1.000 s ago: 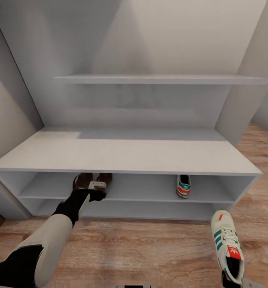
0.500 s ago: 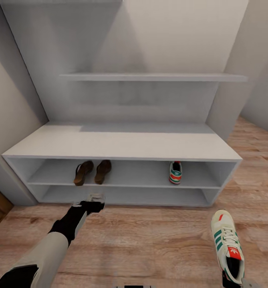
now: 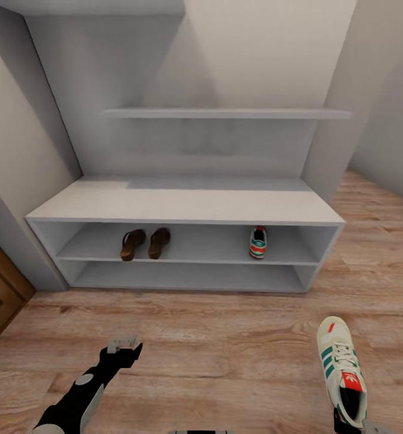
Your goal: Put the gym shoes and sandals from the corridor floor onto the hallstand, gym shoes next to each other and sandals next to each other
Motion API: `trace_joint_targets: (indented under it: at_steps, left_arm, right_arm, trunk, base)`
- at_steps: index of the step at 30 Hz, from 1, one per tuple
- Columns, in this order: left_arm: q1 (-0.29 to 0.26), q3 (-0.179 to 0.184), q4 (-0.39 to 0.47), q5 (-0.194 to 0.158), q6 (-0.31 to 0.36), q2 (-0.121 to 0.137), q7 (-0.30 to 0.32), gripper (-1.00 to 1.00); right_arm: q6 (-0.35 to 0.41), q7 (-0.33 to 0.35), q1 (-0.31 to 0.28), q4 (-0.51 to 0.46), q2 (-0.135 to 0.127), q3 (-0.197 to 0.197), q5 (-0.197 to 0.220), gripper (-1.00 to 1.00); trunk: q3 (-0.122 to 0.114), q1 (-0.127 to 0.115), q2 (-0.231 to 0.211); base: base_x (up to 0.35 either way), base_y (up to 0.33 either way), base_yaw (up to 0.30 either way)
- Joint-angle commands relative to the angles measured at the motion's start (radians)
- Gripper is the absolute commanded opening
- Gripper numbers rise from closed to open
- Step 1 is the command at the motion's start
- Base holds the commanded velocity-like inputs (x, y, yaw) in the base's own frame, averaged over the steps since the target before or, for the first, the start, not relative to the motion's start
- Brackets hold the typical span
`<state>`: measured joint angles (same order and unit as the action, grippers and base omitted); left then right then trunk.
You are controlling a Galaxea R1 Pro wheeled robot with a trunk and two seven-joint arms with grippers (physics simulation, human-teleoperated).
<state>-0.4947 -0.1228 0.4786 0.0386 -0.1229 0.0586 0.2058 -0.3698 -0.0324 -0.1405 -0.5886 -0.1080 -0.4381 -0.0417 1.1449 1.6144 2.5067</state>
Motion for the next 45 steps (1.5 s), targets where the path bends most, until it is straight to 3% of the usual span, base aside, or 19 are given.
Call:
trace_joint_targets:
  at_steps: [1, 12, 18, 20, 23, 24, 25, 27, 28, 29, 30, 35, 36, 38, 39, 41, 45]
  left_arm:
    - [0.014, -0.007, -0.001, 0.004, -0.024, 0.000, 0.010, 1.00]
    - [0.109, -0.008, 0.003, 0.003, -0.131, 0.005, 0.013, 1.00]
    - [0.169, -0.008, -0.009, -0.005, -0.213, 0.040, 0.014, 1.00]
    - [0.191, -0.009, -0.011, -0.027, -0.245, 0.047, 0.014, 1.00]
    - [0.220, -0.008, -0.013, -0.069, -0.278, 0.051, 0.015, 1.00]
    - [0.239, -0.008, -0.013, -0.096, -0.292, 0.053, 0.019, 1.00]
    - [0.245, -0.008, -0.013, -0.103, -0.295, 0.055, 0.022, 1.00]
    - [0.262, -0.008, -0.013, -0.124, -0.302, 0.069, 0.043, 1.00]
    - [0.264, -0.008, -0.013, -0.127, -0.303, 0.074, 0.049, 1.00]
    - [0.268, -0.008, -0.013, -0.132, -0.304, 0.084, 0.064, 1.00]
    - [0.272, -0.008, -0.014, -0.137, -0.306, 0.099, 0.091, 1.00]
    - [0.275, -0.008, -0.014, -0.157, -0.308, 0.105, 0.106, 1.00]
    - [0.275, -0.009, -0.014, -0.160, -0.309, 0.106, 0.107, 1.00]
    - [0.278, -0.009, -0.014, -0.172, -0.310, 0.107, 0.109, 1.00]
    - [0.278, -0.009, -0.014, -0.173, -0.310, 0.107, 0.109, 1.00]
    - [0.279, -0.008, -0.014, -0.177, -0.311, 0.107, 0.110, 1.00]
    - [0.280, -0.008, -0.014, -0.179, -0.311, 0.106, 0.110, 1.00]
  right_arm:
    - [-0.003, -0.005, -0.001, 0.001, 0.000, 0.000, -0.004, -1.00]
    - [-0.003, -0.003, -0.001, 0.001, 0.001, 0.001, -0.006, -1.00]
    - [-0.002, -0.002, -0.001, 0.003, 0.001, 0.004, -0.007, -1.00]
    - [-0.001, -0.002, -0.001, 0.004, 0.002, 0.025, -0.008, -1.00]
    - [0.003, -0.002, -0.001, 0.003, 0.002, 0.099, -0.008, -1.00]
    - [0.011, -0.003, -0.001, 0.000, 0.002, 0.176, -0.006, -1.00]
    - [0.017, -0.004, -0.002, -0.001, 0.002, 0.202, -0.005, -1.00]
    - [0.073, -0.008, -0.003, -0.010, 0.004, 0.296, -0.002, -1.00]
    - [0.095, -0.008, -0.005, -0.012, 0.006, 0.313, -0.001, -1.00]
    - [0.159, -0.009, -0.015, -0.019, 0.017, 0.337, 0.000, -1.00]
    - [0.331, -0.011, -0.062, -0.050, 0.054, 0.367, 0.001, -1.00]
    - [0.577, -0.022, -0.177, -0.118, 0.138, 0.378, 0.004, -1.00]
    - [0.594, -0.027, -0.192, -0.121, 0.149, 0.379, 0.004, -1.00]
    - [0.663, -0.110, -0.266, -0.130, 0.218, 0.379, 0.004, -1.00]
    - [0.673, -0.134, -0.278, -0.130, 0.230, 0.379, 0.005, -1.00]
    - [0.715, -0.243, -0.329, -0.133, 0.283, 0.381, 0.006, -1.00]
    - [0.741, -0.315, -0.371, -0.142, 0.283, 0.381, 0.007, -1.00]
  trunk:
    - [0.001, -0.001, 0.000]
    - [0.001, -0.001, 0.000]
    - [0.001, -0.001, 0.000]
    - [0.001, -0.001, 0.000]
    - [0.001, -0.001, 0.000]
    - [0.001, -0.001, 0.000]
    - [0.001, -0.001, 0.000]
    - [0.001, -0.001, 0.000]
    - [0.001, -0.001, 0.000]
    - [0.001, -0.001, 0.000]
    - [0.001, -0.001, 0.000]
    - [0.001, -0.001, 0.000]
    - [0.001, -0.001, 0.000]
    - [0.001, -0.001, 0.000]
    - [0.001, -0.001, 0.000]
    - [0.001, -0.001, 0.000]
    - [0.001, -0.001, 0.000]
  base:
    - [-0.337, 0.000, 0.000]
    - [-0.337, 0.000, 0.000]
    - [-0.140, 0.000, 0.000]
    - [-0.026, 0.000, 0.000]
    - [-0.012, 0.000, 0.000]
    - [-0.005, 0.000, 0.000]
    - [-0.004, 0.000, 0.000]
    - [-0.002, 0.000, 0.000]
    - [-0.001, 0.000, 0.000]
    - [0.000, 0.000, 0.000]
    - [0.000, 0.000, 0.000]
    - [0.000, 0.000, 0.000]
    - [0.000, 0.000, 0.000]
    - [0.000, 0.000, 0.000]
    - [0.000, 0.000, 0.000]
    - [0.000, 0.000, 0.000]
    - [0.000, 0.000, 0.000]
